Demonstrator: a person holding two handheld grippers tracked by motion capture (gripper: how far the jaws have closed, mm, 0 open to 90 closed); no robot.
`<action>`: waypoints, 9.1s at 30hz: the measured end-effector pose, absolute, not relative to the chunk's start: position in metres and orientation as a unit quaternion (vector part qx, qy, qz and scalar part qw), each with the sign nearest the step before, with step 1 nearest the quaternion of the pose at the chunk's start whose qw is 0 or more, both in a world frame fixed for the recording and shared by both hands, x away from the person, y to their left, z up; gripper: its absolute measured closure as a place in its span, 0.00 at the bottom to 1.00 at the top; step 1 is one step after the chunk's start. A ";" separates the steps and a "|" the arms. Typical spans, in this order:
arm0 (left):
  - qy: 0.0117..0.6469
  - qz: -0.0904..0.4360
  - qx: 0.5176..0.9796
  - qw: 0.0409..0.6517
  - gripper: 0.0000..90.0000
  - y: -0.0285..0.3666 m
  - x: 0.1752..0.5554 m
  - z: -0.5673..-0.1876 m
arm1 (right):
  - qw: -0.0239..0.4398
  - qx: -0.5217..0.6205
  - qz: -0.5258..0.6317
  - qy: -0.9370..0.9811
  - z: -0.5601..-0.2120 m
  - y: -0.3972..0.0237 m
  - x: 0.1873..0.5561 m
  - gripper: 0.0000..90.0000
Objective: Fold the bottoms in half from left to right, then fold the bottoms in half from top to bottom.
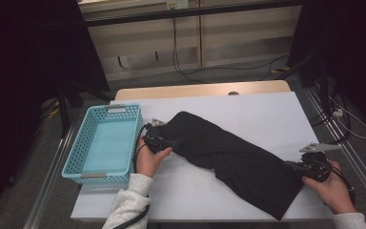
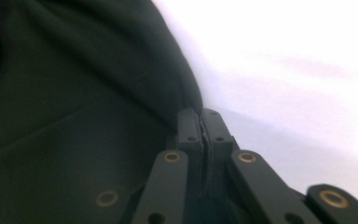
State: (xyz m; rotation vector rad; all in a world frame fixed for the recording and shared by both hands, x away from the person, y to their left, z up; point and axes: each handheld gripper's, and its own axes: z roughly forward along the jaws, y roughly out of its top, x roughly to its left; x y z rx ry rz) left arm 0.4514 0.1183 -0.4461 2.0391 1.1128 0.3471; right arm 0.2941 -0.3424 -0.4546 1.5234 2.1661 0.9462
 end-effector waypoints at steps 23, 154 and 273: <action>0.441 0.140 0.804 0.373 0.15 0.122 0.452 -0.450 | 0.208 0.494 0.364 0.762 -0.437 -0.313 0.296 0.50; 0.548 0.118 0.753 0.345 0.97 0.131 0.522 -0.441 | 0.169 0.441 0.364 0.803 -0.459 -0.276 0.281 0.45; 0.404 0.006 0.827 0.390 0.95 0.050 0.455 -0.407 | 0.165 0.445 0.403 0.782 -0.458 -0.264 0.285 0.17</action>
